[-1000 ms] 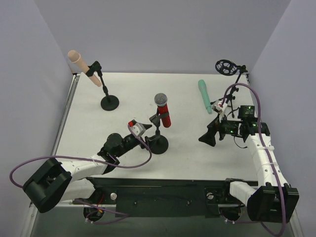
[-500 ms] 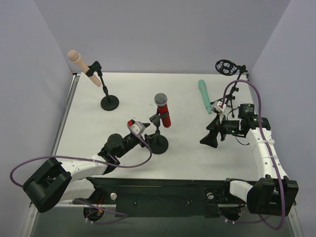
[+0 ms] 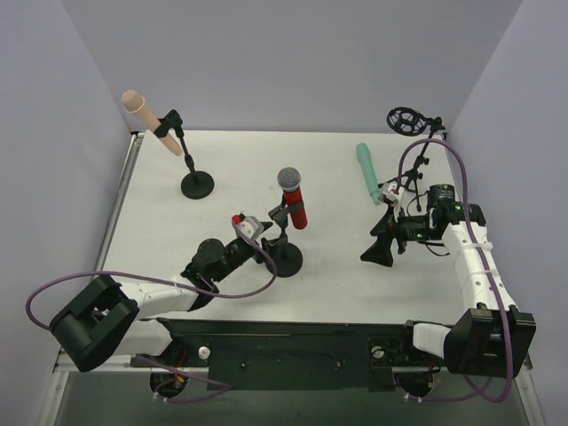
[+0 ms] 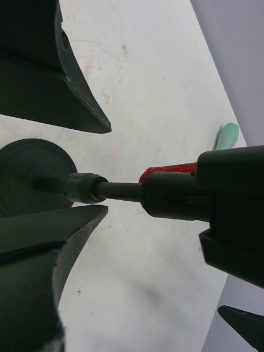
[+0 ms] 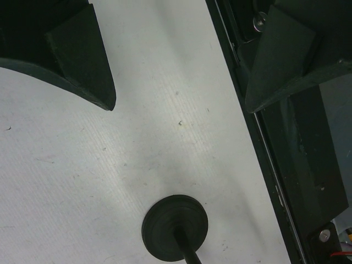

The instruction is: Attach the microphones to the stand

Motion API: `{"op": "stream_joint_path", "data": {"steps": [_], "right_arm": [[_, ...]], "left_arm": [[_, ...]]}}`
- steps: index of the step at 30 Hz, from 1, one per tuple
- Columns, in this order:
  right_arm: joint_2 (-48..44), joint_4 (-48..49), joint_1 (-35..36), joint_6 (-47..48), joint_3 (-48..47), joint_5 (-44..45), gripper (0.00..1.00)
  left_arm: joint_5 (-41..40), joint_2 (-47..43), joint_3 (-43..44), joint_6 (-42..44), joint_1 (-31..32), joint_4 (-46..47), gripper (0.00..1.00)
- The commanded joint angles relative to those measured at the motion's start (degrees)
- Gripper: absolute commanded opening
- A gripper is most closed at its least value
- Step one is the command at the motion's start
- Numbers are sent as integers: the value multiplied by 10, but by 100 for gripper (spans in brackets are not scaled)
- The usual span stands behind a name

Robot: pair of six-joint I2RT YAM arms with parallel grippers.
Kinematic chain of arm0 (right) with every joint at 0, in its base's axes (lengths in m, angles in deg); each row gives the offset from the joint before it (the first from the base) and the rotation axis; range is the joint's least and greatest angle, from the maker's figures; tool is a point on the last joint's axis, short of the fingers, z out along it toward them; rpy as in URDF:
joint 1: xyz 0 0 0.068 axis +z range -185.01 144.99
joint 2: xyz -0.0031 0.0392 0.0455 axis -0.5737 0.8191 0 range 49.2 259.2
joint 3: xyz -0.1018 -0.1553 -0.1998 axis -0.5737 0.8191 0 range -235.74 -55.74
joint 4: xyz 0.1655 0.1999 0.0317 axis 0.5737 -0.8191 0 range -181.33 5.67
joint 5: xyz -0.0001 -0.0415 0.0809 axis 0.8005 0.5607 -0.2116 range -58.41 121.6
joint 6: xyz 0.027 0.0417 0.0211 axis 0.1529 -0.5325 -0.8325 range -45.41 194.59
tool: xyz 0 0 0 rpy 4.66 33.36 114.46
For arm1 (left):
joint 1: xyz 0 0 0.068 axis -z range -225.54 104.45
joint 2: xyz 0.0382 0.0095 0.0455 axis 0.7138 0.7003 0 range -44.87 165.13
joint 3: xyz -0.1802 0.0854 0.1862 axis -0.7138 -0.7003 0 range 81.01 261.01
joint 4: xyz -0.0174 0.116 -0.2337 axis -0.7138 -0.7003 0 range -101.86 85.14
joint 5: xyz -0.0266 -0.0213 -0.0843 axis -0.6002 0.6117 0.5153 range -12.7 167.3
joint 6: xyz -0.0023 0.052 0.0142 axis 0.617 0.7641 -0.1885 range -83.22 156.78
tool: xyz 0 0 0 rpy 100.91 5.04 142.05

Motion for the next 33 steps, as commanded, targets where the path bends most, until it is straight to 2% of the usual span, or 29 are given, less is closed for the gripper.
{"op": "stream_joint_path", "data": {"steps": [1, 8, 12, 16, 17, 18, 23, 29, 33], "right_arm": [[19, -76, -5, 66, -31, -27, 98], [60, -185, -5, 171, -69, -38, 96], [90, -280, -5, 277, -94, -47, 95], [131, -437, -5, 447, -123, -58, 94], [136, -438, -4, 435, -128, -58, 93], [143, -437, -4, 432, -129, -58, 91], [136, -438, -2, 438, -130, -54, 90], [130, -437, -2, 439, -131, -51, 89], [126, -438, -1, 439, -130, -51, 89]], "left_arm": [[2, 12, 34, -21, 3, 52, 62], [6, 35, 54, -32, 4, 62, 54], [-1, 47, 64, -31, 5, 65, 48], [1, 56, 73, -30, 5, 66, 25], [3, 56, 74, -29, 5, 66, 2], [3, 54, 74, -26, 5, 66, 0], [-16, 14, 60, -4, -17, 59, 0], [-22, -54, 45, -31, -143, 37, 0], [-84, -80, 49, 7, -207, 15, 0]]}}
